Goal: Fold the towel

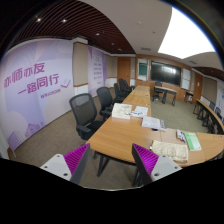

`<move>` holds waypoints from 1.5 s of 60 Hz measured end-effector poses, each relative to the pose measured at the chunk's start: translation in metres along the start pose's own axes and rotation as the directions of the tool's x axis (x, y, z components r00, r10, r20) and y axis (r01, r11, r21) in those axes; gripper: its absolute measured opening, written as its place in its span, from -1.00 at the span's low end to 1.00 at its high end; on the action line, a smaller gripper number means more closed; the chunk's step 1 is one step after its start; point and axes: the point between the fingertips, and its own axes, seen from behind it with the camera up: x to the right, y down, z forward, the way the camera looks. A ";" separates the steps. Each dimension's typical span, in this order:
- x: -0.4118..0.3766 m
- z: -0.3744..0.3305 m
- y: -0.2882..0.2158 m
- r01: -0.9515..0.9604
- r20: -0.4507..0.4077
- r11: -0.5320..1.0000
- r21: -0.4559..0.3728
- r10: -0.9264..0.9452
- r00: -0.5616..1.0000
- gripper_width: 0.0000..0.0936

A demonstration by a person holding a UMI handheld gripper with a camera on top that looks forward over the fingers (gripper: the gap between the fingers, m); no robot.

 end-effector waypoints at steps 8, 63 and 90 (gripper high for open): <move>0.001 0.007 0.039 -0.019 0.001 0.999 -0.044 0.019 1.000 0.84; 0.331 0.377 0.194 -0.213 -0.341 0.954 -0.209 0.133 0.930 0.73; 0.358 0.393 0.215 -0.101 -0.424 0.946 -0.309 -0.042 0.904 -0.91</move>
